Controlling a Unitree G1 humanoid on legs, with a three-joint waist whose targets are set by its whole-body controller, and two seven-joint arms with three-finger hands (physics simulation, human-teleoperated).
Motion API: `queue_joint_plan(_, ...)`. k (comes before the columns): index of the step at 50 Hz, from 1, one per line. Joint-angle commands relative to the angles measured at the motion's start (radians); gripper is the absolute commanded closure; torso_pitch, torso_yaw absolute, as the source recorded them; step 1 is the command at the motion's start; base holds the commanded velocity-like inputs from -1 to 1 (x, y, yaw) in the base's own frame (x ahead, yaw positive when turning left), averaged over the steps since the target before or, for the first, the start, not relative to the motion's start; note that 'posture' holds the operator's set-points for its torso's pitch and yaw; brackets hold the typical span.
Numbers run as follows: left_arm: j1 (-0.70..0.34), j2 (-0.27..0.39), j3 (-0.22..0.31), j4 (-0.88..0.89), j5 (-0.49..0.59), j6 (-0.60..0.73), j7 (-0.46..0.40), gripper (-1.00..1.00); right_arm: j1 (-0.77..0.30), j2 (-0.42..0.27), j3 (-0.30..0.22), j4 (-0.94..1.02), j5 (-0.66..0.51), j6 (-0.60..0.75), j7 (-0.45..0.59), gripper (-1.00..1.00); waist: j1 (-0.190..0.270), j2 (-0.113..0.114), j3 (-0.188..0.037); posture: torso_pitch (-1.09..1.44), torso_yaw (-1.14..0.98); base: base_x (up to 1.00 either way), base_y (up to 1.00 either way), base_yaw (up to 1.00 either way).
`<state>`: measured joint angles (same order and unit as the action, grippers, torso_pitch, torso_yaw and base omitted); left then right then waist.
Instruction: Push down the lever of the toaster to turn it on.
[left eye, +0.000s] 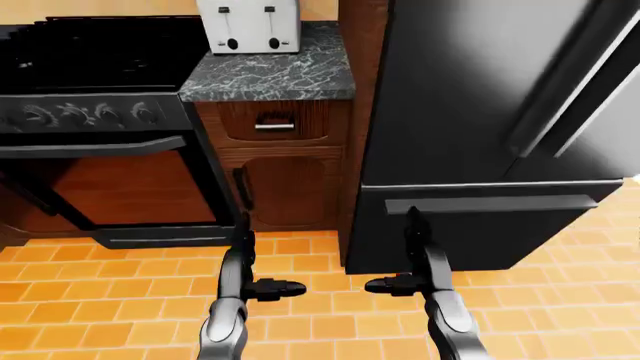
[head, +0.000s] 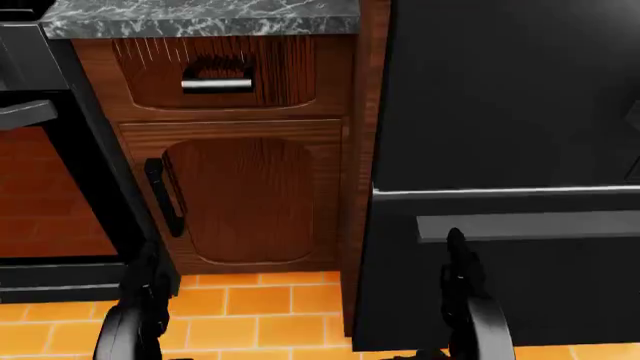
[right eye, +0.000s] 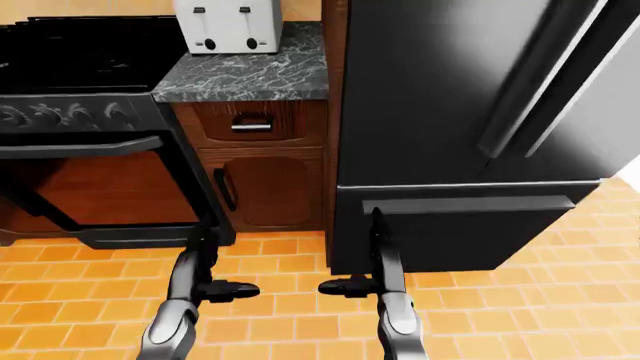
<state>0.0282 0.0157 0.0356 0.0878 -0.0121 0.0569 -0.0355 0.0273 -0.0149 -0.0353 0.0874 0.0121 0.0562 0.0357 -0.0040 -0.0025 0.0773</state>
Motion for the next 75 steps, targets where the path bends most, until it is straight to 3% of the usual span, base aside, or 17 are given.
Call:
queue_joint_plan(1,-0.039,0.006,0.002,-0.05,0.009,-0.093,0.005,-1.0,-0.029,-0.004,-0.003,-0.091,0.003,-0.054,-0.003,-1.0,-0.002,-0.008,-0.001,0.0,0.0,0.0,0.0,0.0)
queue_joint_plan(3,-0.028,0.004,-0.004,-0.072,0.017,-0.085,0.007,-1.0,-0.027,-0.004,-0.006,-0.082,0.002,-0.07,-0.006,-1.0,0.007,-0.002,-0.061,0.0,0.0,0.0,0.0,0.0)
queue_joint_plan(5,-0.026,0.004,-0.005,-0.069,0.026,-0.09,0.011,-1.0,-0.023,-0.005,-0.005,-0.095,-0.004,-0.058,-0.011,-1.0,0.005,-0.006,-0.018,0.0,0.0,0.0,0.0,0.0)
queue_joint_plan(8,-0.028,0.002,-0.005,-0.074,0.028,-0.08,0.014,-1.0,-0.027,-0.005,-0.009,-0.086,-0.002,-0.065,-0.012,-1.0,0.007,-0.008,-0.074,0.0,0.0,0.0,0.0,0.0)
queue_joint_plan(22,-0.021,0.0,-0.008,-0.087,0.031,-0.079,0.017,-1.0,-0.021,-0.008,-0.011,-0.1,-0.016,-0.06,-0.019,-1.0,0.006,0.001,-0.105,0.0,0.0,0.0,0.01,0.0)
queue_joint_plan(24,-0.025,0.002,-0.007,-0.054,0.037,-0.103,0.019,-1.0,-0.023,-0.007,-0.012,-0.096,-0.012,-0.057,-0.015,-1.0,0.001,-0.01,-0.079,0.0,0.0,0.0,0.27,0.0)
queue_joint_plan(27,-0.026,0.001,-0.007,-0.07,0.034,-0.088,0.017,-1.0,-0.024,-0.006,-0.01,-0.096,-0.007,-0.053,-0.013,-1.0,-0.003,-0.013,-0.081,0.0,0.0,0.0,0.27,0.0)
queue_joint_plan(32,-0.031,0.002,-0.009,-0.056,0.038,-0.09,0.014,-1.0,-0.024,-0.007,-0.011,-0.095,-0.008,-0.053,-0.012,-1.0,-0.004,0.078,-0.073,0.0,0.0,0.0,0.27,0.0)
queue_joint_plan(33,-0.026,0.001,-0.009,-0.066,0.036,-0.087,0.013,-1.0,-0.025,-0.007,-0.011,-0.089,-0.008,-0.057,-0.012,-1.0,-0.006,0.077,-0.078,0.0,0.0,0.0,0.27,0.0)
queue_joint_plan(46,-0.024,0.001,-0.01,-0.052,0.037,-0.101,0.012,-1.0,-0.018,-0.006,-0.01,-0.104,-0.014,-0.047,-0.015,-1.0,0.001,-0.025,-0.06,0.0,0.0,0.0,0.27,0.0)
queue_joint_plan(49,-0.021,-0.001,-0.013,-0.077,0.037,-0.079,0.013,-1.0,-0.018,-0.006,-0.01,-0.1,-0.013,-0.053,-0.015,-1.0,-0.003,-0.088,-0.072,0.0,0.0,0.0,0.26,0.0)
queue_joint_plan(50,-0.022,-0.001,-0.012,-0.072,0.037,-0.084,0.013,-1.0,-0.017,-0.006,-0.01,-0.106,-0.013,-0.048,-0.016,-1.0,-0.014,-0.036,-0.062,0.0,0.0,0.0,0.27,0.0)
queue_joint_plan(53,-0.028,0.0,-0.01,-0.058,0.036,-0.092,0.013,-1.0,-0.019,-0.006,-0.011,-0.107,-0.013,-0.046,-0.016,-1.0,-0.011,-0.06,-0.072,0.0,0.0,0.0,0.27,0.0)
queue_joint_plan(58,-0.027,-0.001,-0.011,-0.064,0.034,-0.087,0.014,-1.0,-0.022,-0.007,-0.012,-0.093,-0.012,-0.056,-0.016,-1.0,-0.008,-0.011,-0.057,0.0,0.0,0.0,0.27,0.0)
queue_joint_plan(60,-0.03,-0.001,-0.009,-0.055,0.032,-0.094,0.014,-1.0,-0.02,-0.007,-0.011,-0.098,-0.013,-0.053,-0.016,-1.0,-0.01,0.027,-0.055,0.0,0.0,0.0,0.27,0.0)
queue_joint_plan(62,-0.025,-0.002,-0.011,-0.068,0.032,-0.086,0.015,-1.0,-0.025,-0.008,-0.012,-0.087,-0.013,-0.059,-0.015,-1.0,-0.007,0.101,-0.074,0.0,0.0,0.0,0.27,0.0)
queue_joint_plan(75,-0.024,-0.001,-0.011,-0.074,0.028,-0.083,0.015,-1.0,-0.024,-0.008,-0.011,-0.083,-0.014,-0.063,-0.015,-1.0,0.0,-0.05,-0.055,0.0,0.0,0.0,0.27,0.0)
